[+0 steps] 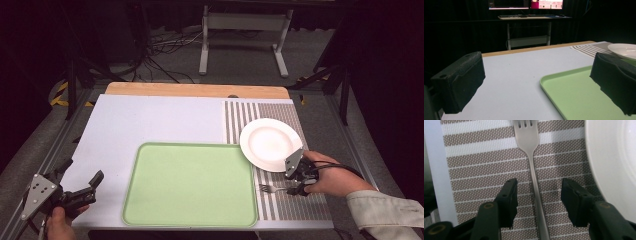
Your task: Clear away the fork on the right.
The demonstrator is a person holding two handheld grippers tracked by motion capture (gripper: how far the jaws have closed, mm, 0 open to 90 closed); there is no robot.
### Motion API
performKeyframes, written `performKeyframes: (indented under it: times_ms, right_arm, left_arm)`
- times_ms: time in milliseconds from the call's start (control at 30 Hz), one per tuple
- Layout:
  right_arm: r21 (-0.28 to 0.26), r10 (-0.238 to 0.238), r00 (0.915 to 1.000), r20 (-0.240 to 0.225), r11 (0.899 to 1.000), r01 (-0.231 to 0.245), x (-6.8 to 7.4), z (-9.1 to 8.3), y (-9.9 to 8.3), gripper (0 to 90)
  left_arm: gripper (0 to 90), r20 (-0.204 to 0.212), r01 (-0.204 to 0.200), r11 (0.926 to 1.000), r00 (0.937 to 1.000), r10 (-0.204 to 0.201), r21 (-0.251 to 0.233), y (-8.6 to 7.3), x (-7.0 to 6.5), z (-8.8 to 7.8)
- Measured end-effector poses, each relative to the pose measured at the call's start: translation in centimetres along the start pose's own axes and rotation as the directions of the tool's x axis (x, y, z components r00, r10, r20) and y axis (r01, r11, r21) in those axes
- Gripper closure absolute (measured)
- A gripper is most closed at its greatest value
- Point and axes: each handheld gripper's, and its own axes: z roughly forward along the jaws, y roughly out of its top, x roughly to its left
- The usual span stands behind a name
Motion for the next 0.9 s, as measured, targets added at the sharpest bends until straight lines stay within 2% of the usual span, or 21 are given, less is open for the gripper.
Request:
performKeyframes:
  times_ms: [100,133,167,233,367,467,667,900]
  right_arm:
    - [0.04,-0.033,0.9994,-0.009,0.999,0.034,0.0,0.2,0.2,59.8]
    - [0.04,-0.033,0.9994,-0.009,0.999,0.034,0.0,0.2,0.2,59.8]
    - [0.058,-0.032,0.9994,-0.01,0.998,0.033,0.1,0.2,0.2,64.1]
    - [0.064,-0.042,0.999,-0.015,0.997,0.043,0.0,0.2,0.2,67.0]
    - [0.118,-0.061,0.998,-0.016,0.991,0.063,0.1,0.4,0.5,76.0]
    - [0.124,-0.083,0.9964,-0.013,0.989,0.084,0.1,0.4,0.6,80.4]
    - [0.158,-0.127,0.9915,-0.029,0.979,0.13,0.2,0.5,1.0,84.2]
    - [0.159,-0.161,0.9862,-0.036,0.973,0.165,0.2,0.6,1.2,84.6]
  left_arm:
    - [0.3,0.002,-0.002,1.0,1.0,0.002,0.001,0.0,0.0,0.0]
    - [0.3,0.004,-0.002,1.0,1.0,0.002,0.001,0.0,-0.1,0.0]
    - [0.3,0.009,0.0,1.0,1.0,0.0,-0.004,0.0,0.0,0.0]
    - [0.3,0.013,0.001,1.0,0.9999,-0.001,-0.003,0.0,0.0,0.0]
    - [0.3,0.013,0.003,1.0,0.9999,-0.003,-0.007,0.0,0.0,0.0]
    - [0.3,0.014,-0.002,1.0,0.9999,0.002,-0.005,0.0,0.1,0.0]
    - [0.3,0.015,-0.001,1.0,0.9999,0.001,-0.006,0.0,0.1,0.0]
    - [0.3,0.012,0.005,1.0,0.9999,-0.005,-0.006,0.0,0.1,-0.1]
